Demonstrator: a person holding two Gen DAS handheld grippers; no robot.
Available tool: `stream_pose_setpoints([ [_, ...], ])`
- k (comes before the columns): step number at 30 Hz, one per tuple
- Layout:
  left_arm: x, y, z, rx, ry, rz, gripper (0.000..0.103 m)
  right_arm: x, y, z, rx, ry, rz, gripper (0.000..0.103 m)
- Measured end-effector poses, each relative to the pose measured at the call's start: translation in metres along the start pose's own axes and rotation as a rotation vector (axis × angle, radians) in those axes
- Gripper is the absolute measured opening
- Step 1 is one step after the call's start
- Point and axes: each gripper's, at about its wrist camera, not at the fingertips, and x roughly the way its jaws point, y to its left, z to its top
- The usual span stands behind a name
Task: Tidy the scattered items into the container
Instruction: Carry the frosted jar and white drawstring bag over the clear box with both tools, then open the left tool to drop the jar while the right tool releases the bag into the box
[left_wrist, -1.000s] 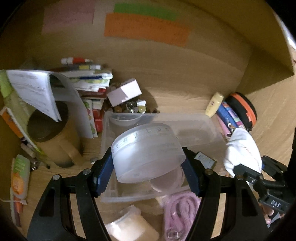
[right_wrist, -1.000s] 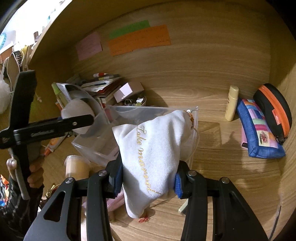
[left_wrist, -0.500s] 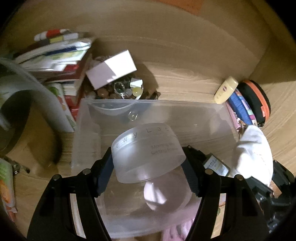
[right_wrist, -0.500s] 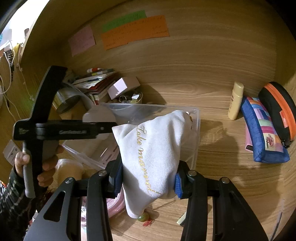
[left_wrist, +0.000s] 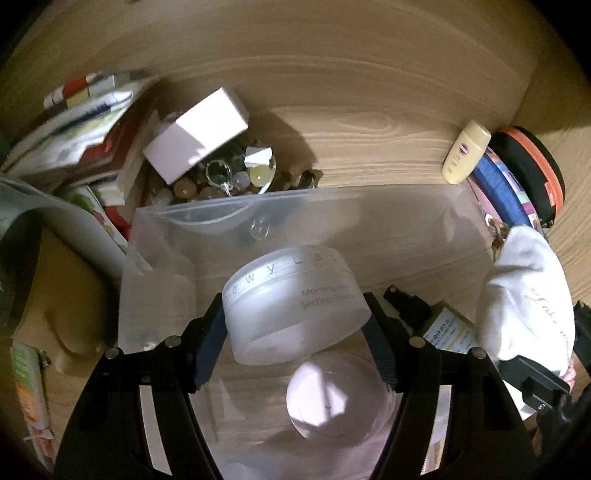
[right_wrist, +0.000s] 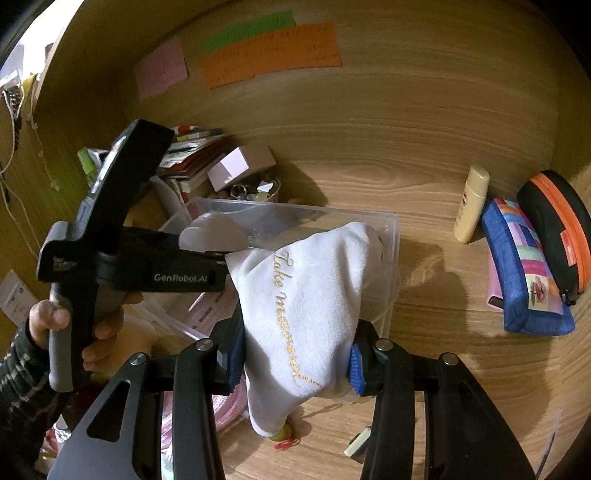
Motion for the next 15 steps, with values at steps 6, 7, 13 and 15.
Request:
stream_pose_setpoints([
  [6,-0.004,0.005,0.002,-0.017,-0.020,-0.015,0.069,0.013,0.000,0.003,-0.009,0.032,-0.014,0.040],
  [7,-0.006,0.006,0.002,-0.018,-0.022,-0.024,0.069,0.015,-0.001,0.003,-0.009,0.036,-0.014,0.040],
  [13,-0.019,0.012,0.003,-0.031,-0.063,-0.046,0.069,0.021,-0.001,0.006,-0.010,0.049,-0.022,0.040],
  [15,-0.025,0.014,0.002,-0.038,-0.078,-0.052,0.069,0.025,-0.001,0.006,-0.011,0.057,-0.027,0.040],
])
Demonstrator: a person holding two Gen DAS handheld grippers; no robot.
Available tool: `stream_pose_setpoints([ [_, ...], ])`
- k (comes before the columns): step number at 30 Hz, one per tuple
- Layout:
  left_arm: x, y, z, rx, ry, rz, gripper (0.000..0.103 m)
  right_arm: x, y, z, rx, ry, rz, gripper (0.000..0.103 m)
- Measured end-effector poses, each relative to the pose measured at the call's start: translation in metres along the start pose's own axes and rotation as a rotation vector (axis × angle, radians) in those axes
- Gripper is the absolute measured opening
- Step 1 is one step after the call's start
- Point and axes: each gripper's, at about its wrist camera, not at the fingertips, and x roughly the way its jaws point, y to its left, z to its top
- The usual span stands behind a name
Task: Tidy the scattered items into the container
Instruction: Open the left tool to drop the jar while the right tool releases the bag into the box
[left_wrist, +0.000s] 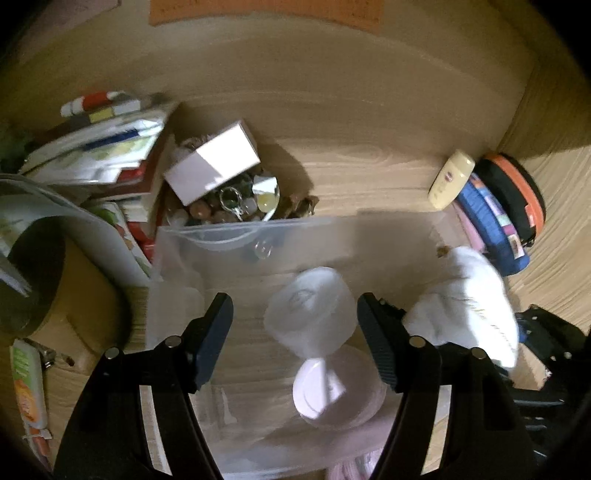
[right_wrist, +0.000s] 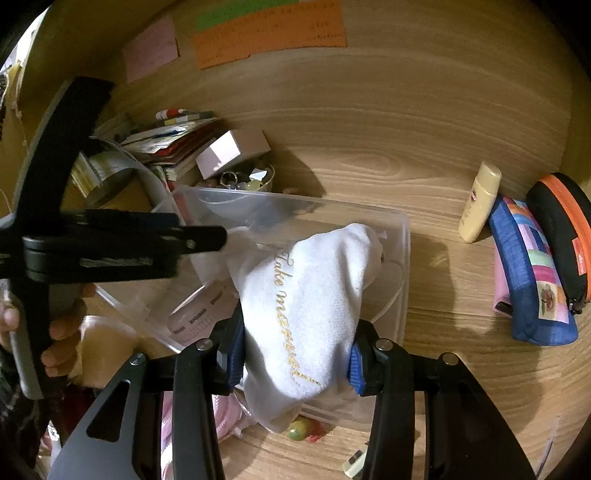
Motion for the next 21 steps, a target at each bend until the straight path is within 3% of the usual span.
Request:
stream_pose_setpoints([
  [8,-0.029,0.004,-0.008,0.002,-0.071,-0.022,0.074,0.012,0.001,0.003,-0.008,0.017,-0.023,0.044],
  [14,-0.048,0.003,-0.021,0.031,-0.129,0.013,0.074,0.019,0.005,0.003,-0.035,0.015,-0.064,0.047],
  [21,-0.059,0.011,-0.035,0.012,-0.148,-0.008,0.075,0.026,0.014,0.001,-0.082,0.012,-0.116,0.053],
])
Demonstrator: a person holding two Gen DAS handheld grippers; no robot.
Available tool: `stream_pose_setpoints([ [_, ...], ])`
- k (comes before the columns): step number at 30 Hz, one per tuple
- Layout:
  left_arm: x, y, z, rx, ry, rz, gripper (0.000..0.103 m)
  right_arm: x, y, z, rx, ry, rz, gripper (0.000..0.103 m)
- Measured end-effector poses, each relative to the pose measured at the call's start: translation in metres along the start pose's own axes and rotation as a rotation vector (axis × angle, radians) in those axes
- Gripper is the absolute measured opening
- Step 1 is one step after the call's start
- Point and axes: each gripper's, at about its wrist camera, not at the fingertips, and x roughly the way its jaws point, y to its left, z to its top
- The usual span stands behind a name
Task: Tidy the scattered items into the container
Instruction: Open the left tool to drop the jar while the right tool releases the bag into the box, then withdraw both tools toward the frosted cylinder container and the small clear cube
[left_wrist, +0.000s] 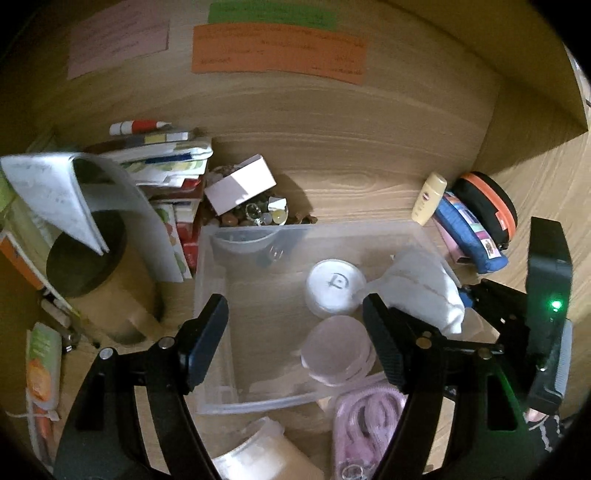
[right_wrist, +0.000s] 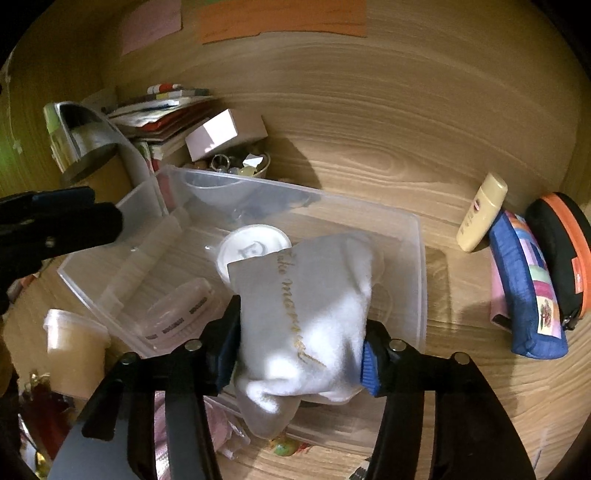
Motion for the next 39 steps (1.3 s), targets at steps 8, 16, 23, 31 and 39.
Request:
stream_pose_setpoints([
  [8,-0.011,0.009,-0.015,-0.022,-0.011,0.009,0.075,0.005,-0.001,0.001,0.035,0.014,-0.020,0.071],
  [16,-0.024,0.014,-0.030,-0.024,-0.034,0.014,0.084,0.003,-0.001,-0.002,0.054,0.038,-0.003,0.084],
  [23,-0.033,0.011,-0.040,-0.010,-0.053,0.041,0.085,-0.010,-0.001,-0.006,0.065,0.032,-0.006,0.084],
  [31,-0.036,0.009,-0.054,-0.021,-0.050,0.065,0.085,-0.035,0.009,-0.016,0.033,-0.011,0.000,0.084],
  [39,-0.053,0.006,-0.064,-0.018,-0.076,0.052,0.085,-0.061,0.013,-0.027,-0.005,-0.059,-0.034,0.084],
])
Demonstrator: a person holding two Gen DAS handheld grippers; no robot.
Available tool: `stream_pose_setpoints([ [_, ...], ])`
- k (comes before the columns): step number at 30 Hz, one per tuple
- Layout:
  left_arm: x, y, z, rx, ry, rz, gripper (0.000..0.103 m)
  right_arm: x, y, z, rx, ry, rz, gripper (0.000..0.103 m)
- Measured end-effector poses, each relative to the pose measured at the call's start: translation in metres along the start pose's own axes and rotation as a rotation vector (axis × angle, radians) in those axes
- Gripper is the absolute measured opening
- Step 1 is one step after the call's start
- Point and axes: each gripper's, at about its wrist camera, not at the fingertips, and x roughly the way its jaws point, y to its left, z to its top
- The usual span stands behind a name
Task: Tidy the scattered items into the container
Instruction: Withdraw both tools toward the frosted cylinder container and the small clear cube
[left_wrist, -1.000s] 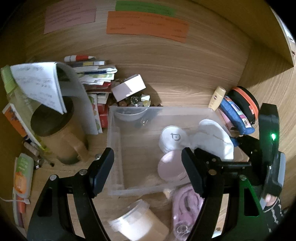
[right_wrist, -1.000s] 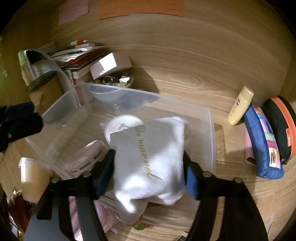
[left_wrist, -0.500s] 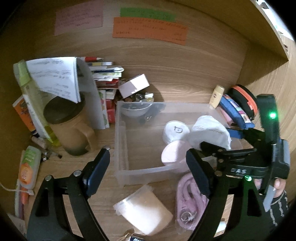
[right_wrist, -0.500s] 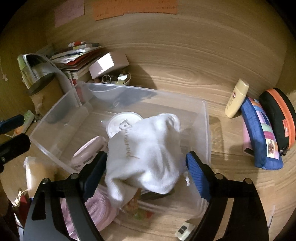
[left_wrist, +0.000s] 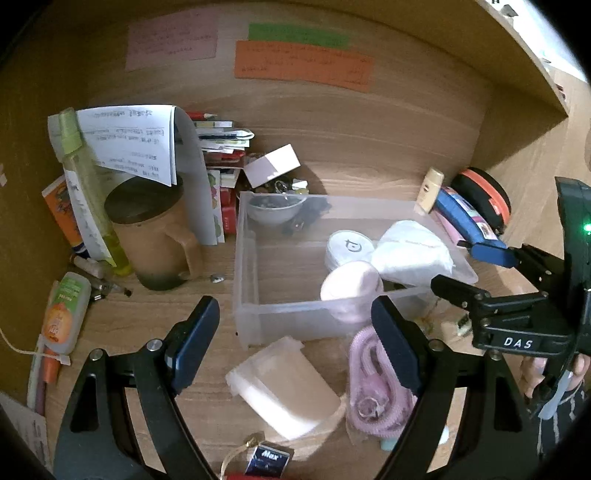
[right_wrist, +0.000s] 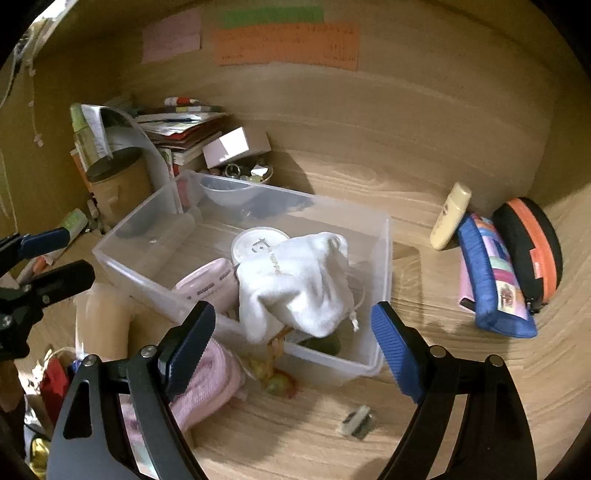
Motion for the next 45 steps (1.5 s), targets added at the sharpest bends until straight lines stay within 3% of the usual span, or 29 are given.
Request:
stream_pose_setpoints([
  [7,-0.003,0.007,-0.011,-0.030,0.010,-0.043,0.085,-0.021,-0.010,-0.016,0.001,-0.024,-0.021,0.085],
  [11,0.004,0.013,-0.019,-0.051,0.075,-0.096,0.085,-0.026,-0.015,-0.028,-0.007,-0.013,-0.042,0.085],
  [16,0.015,0.012,-0.033,-0.020,0.119,-0.044,0.085,-0.024,-0.022,-0.047,-0.014,0.030,-0.064,0.085],
  [24,0.020,0.011,-0.048,0.040,0.161,-0.045,0.085,-0.022,-0.043,-0.072,0.008,0.106,-0.075,0.085],
  [39,0.033,0.009,-0.064,0.162,0.244,-0.044,0.088,0.009,-0.049,-0.081,0.027,0.183,-0.049,0.085],
  [45,0.043,0.013,-0.057,0.147,0.258,-0.042,0.088,0.018,-0.054,-0.082,0.063,0.205,0.006,0.085],
])
